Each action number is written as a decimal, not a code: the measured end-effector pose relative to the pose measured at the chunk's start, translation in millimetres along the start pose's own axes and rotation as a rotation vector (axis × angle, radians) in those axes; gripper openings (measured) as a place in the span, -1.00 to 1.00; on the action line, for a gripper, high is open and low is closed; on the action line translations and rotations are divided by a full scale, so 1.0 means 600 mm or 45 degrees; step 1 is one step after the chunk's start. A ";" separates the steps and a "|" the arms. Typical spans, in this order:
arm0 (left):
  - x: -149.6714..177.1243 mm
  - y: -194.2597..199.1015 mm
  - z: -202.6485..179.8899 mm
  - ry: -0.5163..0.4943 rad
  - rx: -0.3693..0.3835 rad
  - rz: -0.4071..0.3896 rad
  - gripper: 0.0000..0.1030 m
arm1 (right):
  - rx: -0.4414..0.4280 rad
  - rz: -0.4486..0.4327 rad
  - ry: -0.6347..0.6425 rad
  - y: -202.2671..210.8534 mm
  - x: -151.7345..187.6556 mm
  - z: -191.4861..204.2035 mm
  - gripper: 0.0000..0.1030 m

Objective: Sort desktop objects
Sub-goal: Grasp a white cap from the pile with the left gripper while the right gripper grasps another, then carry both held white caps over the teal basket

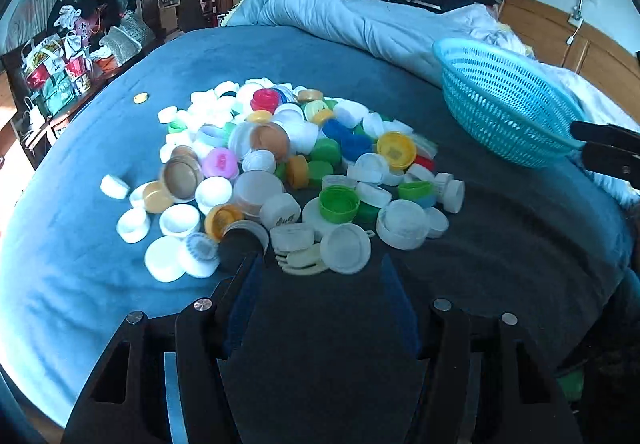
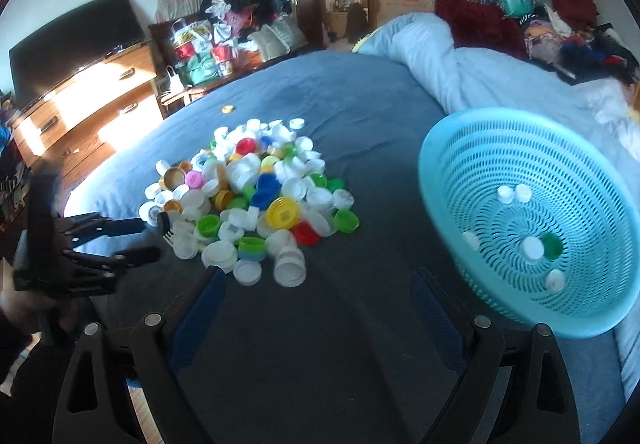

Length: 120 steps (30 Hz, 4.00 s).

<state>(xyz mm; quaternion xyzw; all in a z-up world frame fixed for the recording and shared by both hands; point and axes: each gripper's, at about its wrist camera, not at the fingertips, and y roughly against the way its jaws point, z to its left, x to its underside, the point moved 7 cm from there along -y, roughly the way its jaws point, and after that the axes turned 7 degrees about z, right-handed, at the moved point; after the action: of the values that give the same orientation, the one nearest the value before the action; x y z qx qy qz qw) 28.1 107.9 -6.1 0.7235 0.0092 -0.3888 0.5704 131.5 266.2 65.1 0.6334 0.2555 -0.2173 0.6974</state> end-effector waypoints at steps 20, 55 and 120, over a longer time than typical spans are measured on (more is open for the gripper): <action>-0.022 0.007 -0.012 0.039 0.111 -0.082 -0.46 | -0.136 0.073 -0.062 -0.087 0.009 0.003 0.48; -0.120 0.144 -0.024 0.109 0.089 -0.263 -0.46 | -0.046 -0.109 0.050 0.031 -0.105 0.062 -0.34; -0.433 0.050 -0.452 -0.275 0.293 0.069 -0.46 | 0.336 -0.061 -0.317 0.207 -0.139 -0.362 -0.33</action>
<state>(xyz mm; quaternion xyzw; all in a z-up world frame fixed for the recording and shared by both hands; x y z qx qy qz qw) 10.2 434.8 180.2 0.7381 -0.1163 -0.4471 0.4917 127.1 493.4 198.8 0.6813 0.1515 -0.3423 0.6290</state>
